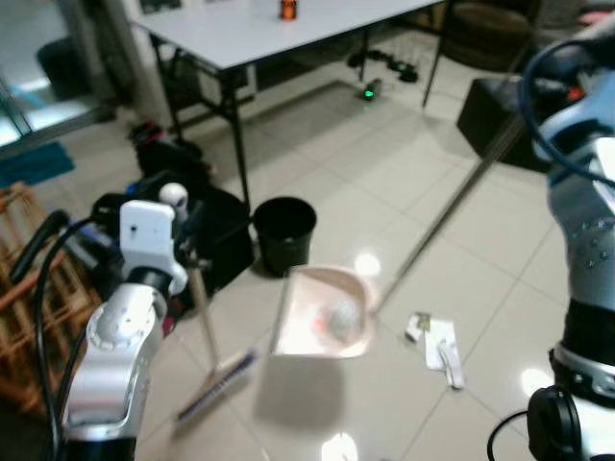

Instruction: Sweep floor

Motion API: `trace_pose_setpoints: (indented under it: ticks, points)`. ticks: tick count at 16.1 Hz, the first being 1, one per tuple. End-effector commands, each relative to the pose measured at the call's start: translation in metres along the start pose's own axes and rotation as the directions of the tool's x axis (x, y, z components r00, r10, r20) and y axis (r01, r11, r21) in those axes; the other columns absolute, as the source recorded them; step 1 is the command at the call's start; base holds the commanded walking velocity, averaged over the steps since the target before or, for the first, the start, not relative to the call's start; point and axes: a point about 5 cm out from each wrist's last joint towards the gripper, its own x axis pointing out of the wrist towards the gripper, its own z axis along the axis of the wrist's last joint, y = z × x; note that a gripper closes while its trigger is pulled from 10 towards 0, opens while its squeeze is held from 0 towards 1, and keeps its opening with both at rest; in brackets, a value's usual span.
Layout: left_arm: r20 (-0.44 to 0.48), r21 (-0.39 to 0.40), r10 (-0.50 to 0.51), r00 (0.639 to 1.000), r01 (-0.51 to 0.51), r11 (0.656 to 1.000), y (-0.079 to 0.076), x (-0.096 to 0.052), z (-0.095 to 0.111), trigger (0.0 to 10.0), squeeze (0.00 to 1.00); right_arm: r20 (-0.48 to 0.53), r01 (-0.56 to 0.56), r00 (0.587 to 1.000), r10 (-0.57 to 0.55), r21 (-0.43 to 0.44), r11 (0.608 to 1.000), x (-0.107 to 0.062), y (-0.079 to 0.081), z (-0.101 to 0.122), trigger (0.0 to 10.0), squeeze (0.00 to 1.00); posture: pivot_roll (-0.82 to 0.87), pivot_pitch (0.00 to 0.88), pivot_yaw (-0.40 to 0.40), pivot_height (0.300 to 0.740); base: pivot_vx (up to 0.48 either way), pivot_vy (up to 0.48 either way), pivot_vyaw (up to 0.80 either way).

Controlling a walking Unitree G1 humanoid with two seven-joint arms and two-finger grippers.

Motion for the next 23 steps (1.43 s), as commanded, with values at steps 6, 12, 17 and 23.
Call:
trace_pose_setpoints:
  ticks: [6,12,17,23]
  points:
    - [0.021,-0.016,-0.005,1.000,0.006,1.000,-0.010,-0.004,0.002,10.0,0.00,0.101,0.036,0.994,-0.039,0.031,0.999,0.005,-0.006,0.017,10.0,0.00,0.06,0.000,0.005,0.740,0.356,0.000,0.00]
    - [0.032,-0.015,-0.016,0.999,0.017,1.000,-0.011,-0.002,0.005,10.0,0.00,0.127,0.041,0.991,-0.043,0.021,0.999,0.007,-0.005,0.023,10.0,0.00,0.06,0.000,0.011,0.740,0.378,0.000,0.38]
    - [0.036,-0.008,-0.027,0.999,0.028,1.000,-0.010,0.001,0.006,10.0,0.00,0.151,0.098,0.982,-0.110,0.082,0.992,0.005,-0.017,0.025,10.0,0.00,0.06,0.000,0.026,0.740,0.389,0.000,0.16]
    - [0.041,0.003,-0.043,0.998,0.043,0.999,-0.009,0.004,0.008,10.0,0.00,0.171,0.127,0.974,-0.149,0.135,0.983,0.007,-0.022,0.029,10.0,0.00,0.07,0.000,0.040,0.740,0.389,0.000,0.00]
